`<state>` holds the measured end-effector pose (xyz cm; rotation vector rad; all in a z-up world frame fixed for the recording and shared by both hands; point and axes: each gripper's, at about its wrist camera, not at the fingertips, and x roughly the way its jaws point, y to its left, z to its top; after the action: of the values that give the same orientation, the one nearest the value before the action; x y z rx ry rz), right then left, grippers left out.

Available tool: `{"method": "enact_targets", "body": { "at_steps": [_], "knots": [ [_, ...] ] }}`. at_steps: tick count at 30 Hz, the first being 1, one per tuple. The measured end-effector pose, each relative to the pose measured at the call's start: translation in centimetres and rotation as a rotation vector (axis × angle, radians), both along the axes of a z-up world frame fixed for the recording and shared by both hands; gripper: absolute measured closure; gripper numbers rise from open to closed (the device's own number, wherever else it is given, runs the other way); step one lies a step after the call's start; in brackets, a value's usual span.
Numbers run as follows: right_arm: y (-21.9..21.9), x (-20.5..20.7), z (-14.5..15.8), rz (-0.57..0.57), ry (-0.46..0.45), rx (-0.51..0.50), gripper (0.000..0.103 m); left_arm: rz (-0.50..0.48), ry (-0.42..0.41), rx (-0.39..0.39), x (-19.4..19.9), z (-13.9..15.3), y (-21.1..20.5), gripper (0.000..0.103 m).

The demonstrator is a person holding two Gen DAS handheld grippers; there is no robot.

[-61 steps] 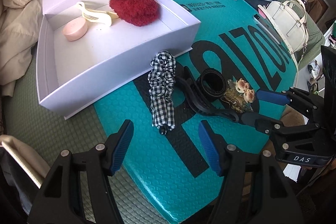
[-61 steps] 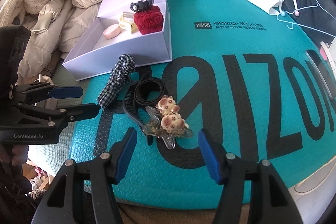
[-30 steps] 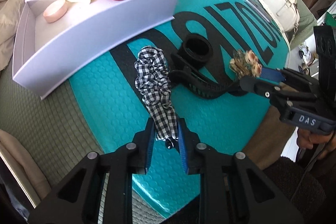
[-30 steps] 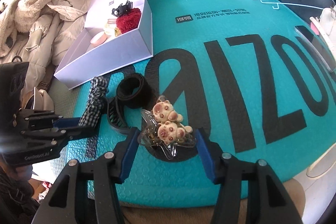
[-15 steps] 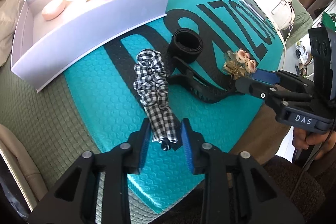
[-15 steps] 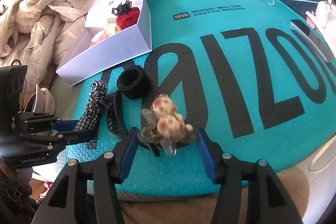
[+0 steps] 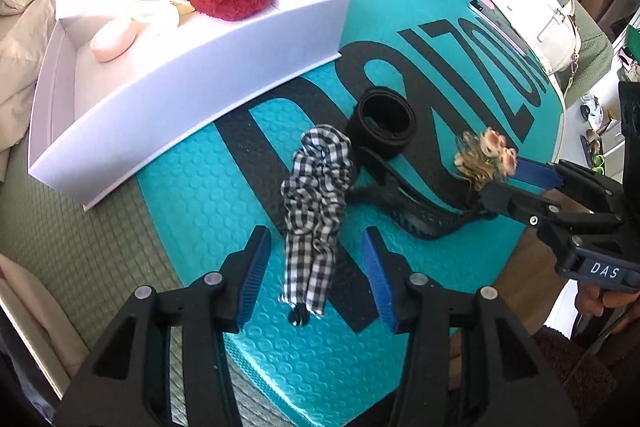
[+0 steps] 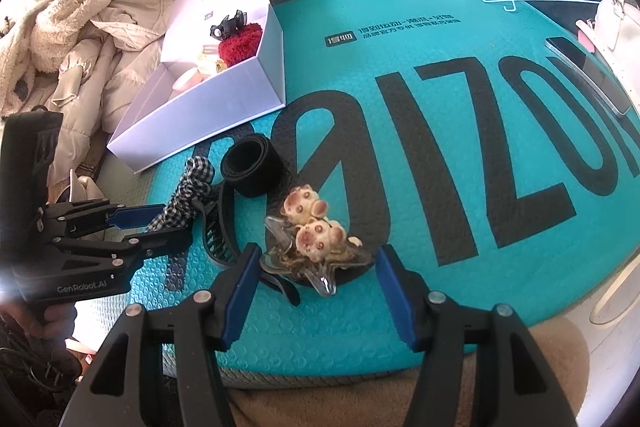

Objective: Organize objects
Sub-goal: 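Grasp the gingham scrunchie with the left gripper while the right gripper grasps the bear-head clip, then carry the scrunchie and bear-head clip into the white box with both grippers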

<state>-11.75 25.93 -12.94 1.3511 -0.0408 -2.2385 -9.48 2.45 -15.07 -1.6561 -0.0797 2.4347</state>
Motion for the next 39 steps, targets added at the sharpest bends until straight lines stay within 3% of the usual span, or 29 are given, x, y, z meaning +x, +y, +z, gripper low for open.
{"method": "enact_targets", "body": {
  "at_steps": [15, 19, 24, 34, 39],
  "knots": [
    [-1.8, -0.9, -0.7, 0.021, 0.018, 0.06, 0.043, -0.019, 0.038, -0.079, -1.3, -0.5, 1.6, 0.055],
    [-2.1, -0.9, -0.8, 0.029, 0.031, 0.083, 0.043, -0.023, 0.045, -0.117, -1.0, -0.5, 2.0, 0.061],
    [-2.0, -0.9, -0.8, 0.024, 0.041, 0.083, 0.048, -0.009, 0.047, -0.115, -1.0, -0.4, 1.7, 0.082],
    [-1.6, -0.8, -0.4, 0.003, 0.048, 0.071, 0.049, 0.029, 0.018, -0.015, -1.0, 0.7, -0.1, 0.083],
    [-1.9, -0.7, 0.6, 0.008, 0.055, 0.061, 0.049, 0.035, 0.038, -0.021, -0.7, 2.1, -0.9, 0.083]
  ]
}}
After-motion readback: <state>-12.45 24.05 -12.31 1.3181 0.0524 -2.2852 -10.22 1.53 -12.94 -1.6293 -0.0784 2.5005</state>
